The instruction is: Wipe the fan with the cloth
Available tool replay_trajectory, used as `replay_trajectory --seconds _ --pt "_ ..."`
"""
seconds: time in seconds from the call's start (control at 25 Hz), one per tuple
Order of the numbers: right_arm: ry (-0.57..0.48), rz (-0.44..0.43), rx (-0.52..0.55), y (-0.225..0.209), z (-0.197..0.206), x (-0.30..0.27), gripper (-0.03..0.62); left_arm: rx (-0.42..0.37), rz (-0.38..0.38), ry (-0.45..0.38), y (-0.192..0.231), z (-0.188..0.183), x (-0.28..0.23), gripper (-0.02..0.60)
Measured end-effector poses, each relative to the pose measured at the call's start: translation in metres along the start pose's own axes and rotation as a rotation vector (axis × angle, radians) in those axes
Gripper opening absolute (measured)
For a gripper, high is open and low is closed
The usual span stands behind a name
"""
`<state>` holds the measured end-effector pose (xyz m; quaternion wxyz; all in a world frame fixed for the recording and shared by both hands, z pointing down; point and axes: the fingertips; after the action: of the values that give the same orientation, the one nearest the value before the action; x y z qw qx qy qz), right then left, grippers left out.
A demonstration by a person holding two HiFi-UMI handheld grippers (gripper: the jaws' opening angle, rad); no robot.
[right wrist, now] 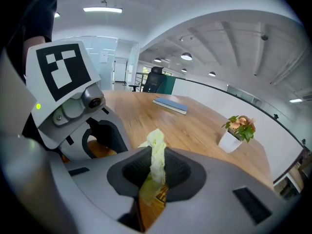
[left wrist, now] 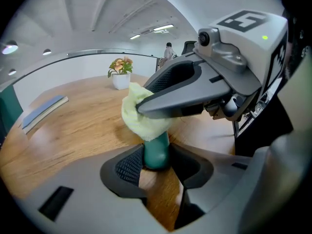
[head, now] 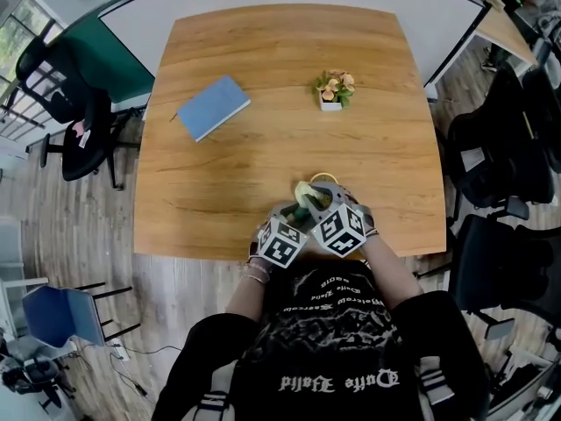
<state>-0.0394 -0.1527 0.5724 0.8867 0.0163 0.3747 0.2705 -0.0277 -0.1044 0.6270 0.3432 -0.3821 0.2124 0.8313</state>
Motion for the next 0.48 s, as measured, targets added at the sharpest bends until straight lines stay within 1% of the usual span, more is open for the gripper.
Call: replay_trajectory --seconds 0.12,0.2,0.28,0.36,0.48 --pt "-0.005 0.073 -0.043 -0.020 0.006 0.004 0.075 0.005 0.005 0.001 0.000 0.001 0.000 0.192" --pt "-0.002 0.062 -0.068 -0.029 0.011 0.004 0.075 0.008 0.005 0.000 0.000 0.001 -0.001 0.192" --pt "0.001 0.062 -0.037 -0.030 0.010 0.002 0.075 0.011 0.004 0.000 0.000 0.001 -0.001 0.192" --pt "-0.001 0.089 -0.029 -0.034 0.008 0.000 0.075 0.012 0.004 -0.002 0.001 0.001 -0.001 0.192" --pt "0.001 0.141 -0.081 -0.050 0.011 -0.001 0.075 0.005 -0.005 -0.004 0.001 0.001 -0.002 0.192"
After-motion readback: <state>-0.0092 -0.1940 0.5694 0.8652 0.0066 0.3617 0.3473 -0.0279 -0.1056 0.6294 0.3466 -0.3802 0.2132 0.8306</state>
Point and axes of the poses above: the fingertips, and each gripper's own axes: x backward along the fingers, y to its left, z out of its underside, and after that the axes turned 3 degrees about y, right-handed
